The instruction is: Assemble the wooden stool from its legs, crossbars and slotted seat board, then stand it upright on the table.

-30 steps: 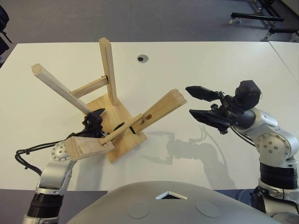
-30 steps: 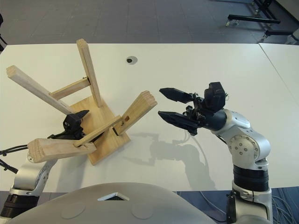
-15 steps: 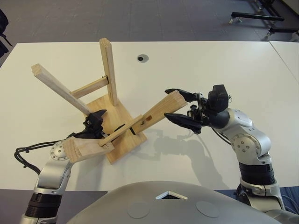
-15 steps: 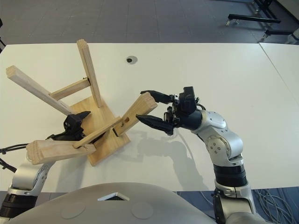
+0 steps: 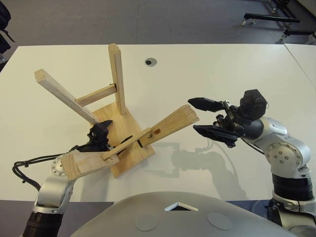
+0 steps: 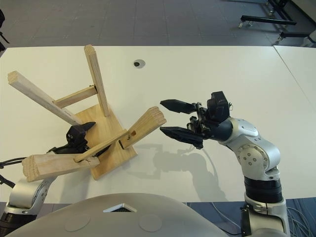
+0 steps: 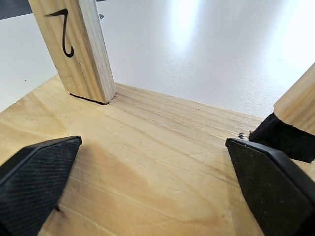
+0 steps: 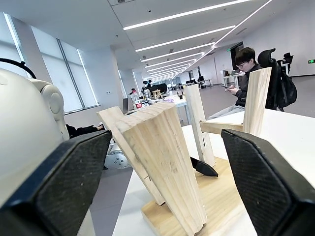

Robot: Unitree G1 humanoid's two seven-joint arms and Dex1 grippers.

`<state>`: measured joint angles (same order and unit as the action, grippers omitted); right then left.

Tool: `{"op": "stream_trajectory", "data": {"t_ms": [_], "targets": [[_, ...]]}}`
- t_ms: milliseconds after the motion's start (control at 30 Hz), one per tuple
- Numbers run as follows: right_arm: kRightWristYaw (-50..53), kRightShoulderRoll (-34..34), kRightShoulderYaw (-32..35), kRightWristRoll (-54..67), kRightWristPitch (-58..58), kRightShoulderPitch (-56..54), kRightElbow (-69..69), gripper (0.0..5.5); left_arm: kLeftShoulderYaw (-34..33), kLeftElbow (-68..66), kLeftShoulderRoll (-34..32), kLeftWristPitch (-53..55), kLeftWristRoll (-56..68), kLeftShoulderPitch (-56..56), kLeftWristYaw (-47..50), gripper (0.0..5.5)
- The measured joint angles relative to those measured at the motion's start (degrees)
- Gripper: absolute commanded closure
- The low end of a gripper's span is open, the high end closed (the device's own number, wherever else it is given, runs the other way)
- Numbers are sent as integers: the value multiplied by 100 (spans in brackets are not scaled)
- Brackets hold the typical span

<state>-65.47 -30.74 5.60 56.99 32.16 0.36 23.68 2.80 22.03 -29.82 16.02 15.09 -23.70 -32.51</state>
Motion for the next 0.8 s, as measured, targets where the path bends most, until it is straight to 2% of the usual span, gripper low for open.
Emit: {"op": "stream_trajectory", "data": {"t_ms": [267,800], "targets": [[100,349,-470,-733,-557,-217,-154,139,5,4,-12,41,7,19,-33,10],[142,1012,-1091,-1102,-849,-878,-608,139,40,-104,-41,45,7,148,-101,10]]}}
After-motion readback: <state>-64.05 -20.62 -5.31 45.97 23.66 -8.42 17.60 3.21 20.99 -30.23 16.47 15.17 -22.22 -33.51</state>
